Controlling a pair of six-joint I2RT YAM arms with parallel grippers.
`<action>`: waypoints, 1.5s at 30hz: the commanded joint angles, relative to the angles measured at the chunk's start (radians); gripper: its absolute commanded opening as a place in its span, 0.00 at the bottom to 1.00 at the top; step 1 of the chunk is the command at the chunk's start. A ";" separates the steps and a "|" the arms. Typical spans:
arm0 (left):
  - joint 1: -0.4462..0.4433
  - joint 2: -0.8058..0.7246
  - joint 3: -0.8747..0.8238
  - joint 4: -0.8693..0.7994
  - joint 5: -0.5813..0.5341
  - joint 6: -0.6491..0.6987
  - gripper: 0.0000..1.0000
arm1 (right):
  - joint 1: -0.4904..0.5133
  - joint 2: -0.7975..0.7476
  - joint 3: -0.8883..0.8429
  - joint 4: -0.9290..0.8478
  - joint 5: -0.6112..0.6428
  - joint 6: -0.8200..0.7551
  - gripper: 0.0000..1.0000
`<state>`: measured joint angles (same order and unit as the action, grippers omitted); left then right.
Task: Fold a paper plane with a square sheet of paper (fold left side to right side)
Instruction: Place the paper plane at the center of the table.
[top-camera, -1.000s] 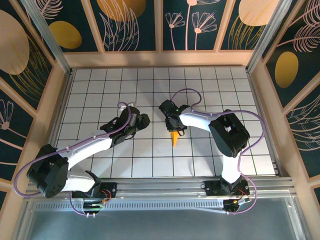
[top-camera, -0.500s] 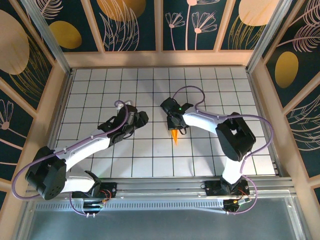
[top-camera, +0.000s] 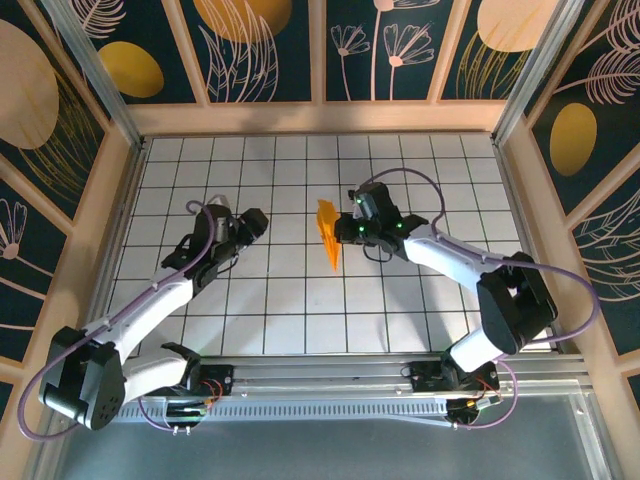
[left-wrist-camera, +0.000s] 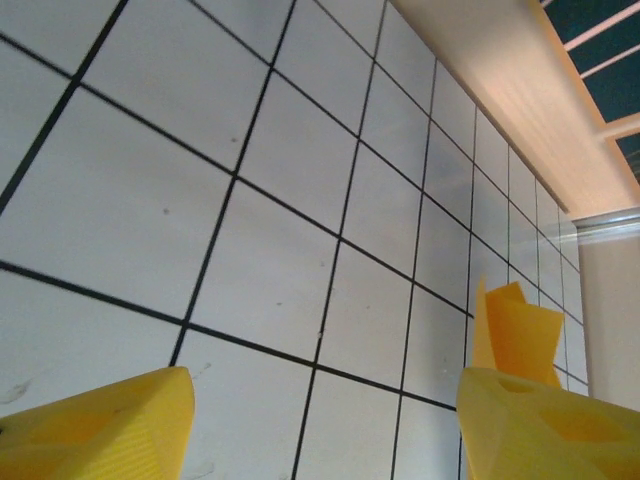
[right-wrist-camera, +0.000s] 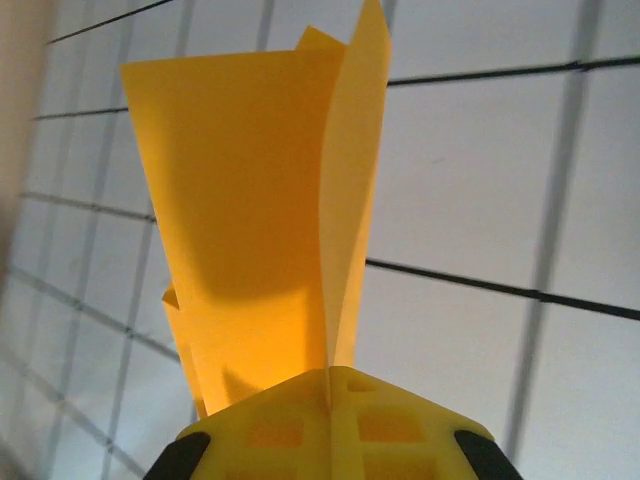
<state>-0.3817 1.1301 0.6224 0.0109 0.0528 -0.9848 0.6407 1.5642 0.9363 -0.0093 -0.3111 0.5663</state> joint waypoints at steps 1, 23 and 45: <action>0.026 -0.018 -0.035 0.054 0.108 -0.031 0.70 | 0.015 0.078 -0.050 0.294 -0.198 0.104 0.00; 0.029 0.127 -0.054 0.110 0.237 -0.004 0.65 | -0.039 0.208 -0.172 0.349 -0.059 0.060 0.03; 0.030 0.154 -0.039 0.103 0.243 0.006 0.66 | -0.041 0.153 -0.165 0.261 -0.012 0.013 0.19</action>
<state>-0.3580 1.2747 0.5682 0.1017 0.2810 -0.9916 0.6037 1.7542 0.7700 0.2855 -0.3557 0.6044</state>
